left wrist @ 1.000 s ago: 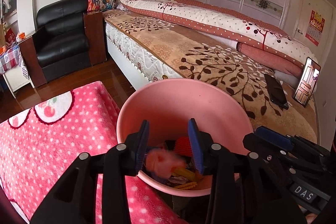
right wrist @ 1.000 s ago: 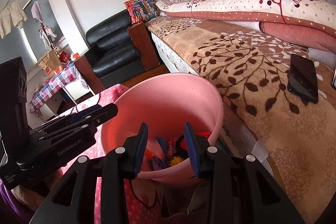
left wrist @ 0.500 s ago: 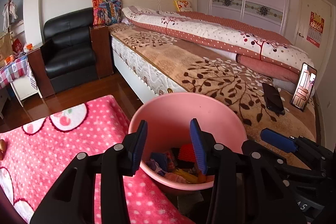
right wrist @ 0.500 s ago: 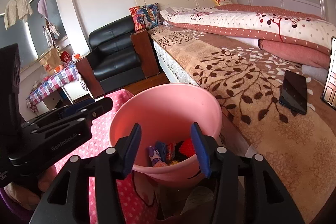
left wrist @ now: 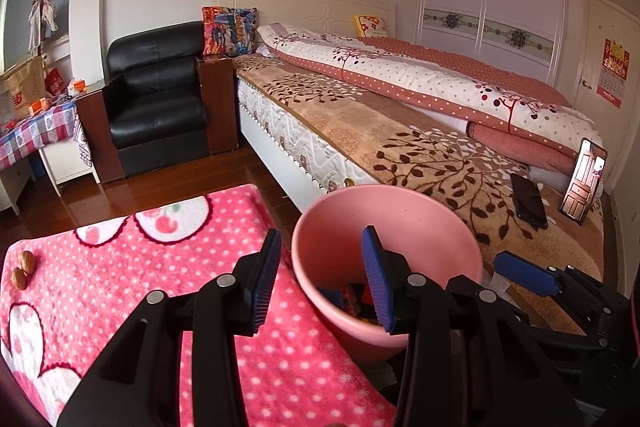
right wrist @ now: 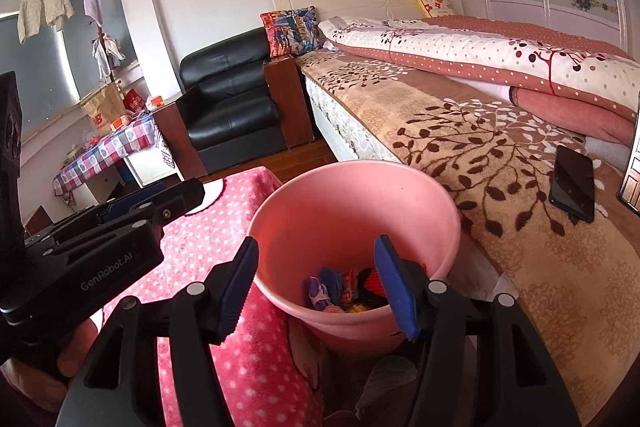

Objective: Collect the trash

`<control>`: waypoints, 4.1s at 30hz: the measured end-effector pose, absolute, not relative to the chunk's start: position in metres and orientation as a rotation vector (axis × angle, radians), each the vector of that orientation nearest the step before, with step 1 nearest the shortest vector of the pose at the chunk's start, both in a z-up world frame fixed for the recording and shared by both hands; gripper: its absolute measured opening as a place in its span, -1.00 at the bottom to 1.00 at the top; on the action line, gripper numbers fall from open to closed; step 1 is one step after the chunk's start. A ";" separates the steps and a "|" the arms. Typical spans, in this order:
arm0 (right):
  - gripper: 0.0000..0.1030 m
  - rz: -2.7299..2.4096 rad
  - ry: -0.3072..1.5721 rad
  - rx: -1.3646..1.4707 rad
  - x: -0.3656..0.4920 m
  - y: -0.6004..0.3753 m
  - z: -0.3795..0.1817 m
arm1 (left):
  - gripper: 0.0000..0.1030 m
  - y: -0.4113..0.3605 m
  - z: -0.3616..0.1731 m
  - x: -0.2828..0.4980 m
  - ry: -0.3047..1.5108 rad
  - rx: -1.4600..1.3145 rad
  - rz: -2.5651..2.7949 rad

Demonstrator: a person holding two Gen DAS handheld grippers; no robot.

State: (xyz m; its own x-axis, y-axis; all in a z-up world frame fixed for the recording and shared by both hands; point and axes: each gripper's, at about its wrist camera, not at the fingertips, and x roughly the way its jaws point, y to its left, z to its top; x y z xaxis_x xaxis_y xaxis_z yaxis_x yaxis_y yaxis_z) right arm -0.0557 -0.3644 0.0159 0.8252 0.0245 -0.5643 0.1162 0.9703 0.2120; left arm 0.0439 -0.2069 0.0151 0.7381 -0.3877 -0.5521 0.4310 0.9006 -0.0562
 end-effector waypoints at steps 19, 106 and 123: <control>0.17 -0.056 0.612 0.207 -0.044 -0.324 0.016 | -0.18 -0.163 0.004 0.045 0.613 0.009 -0.419; 0.17 -0.051 0.559 0.189 -0.048 -0.304 0.018 | -0.19 -0.142 -0.001 0.047 0.635 -0.025 -0.388; 0.17 -0.051 0.558 0.190 -0.048 -0.303 0.019 | -0.18 -0.142 0.001 0.044 0.628 -0.020 -0.393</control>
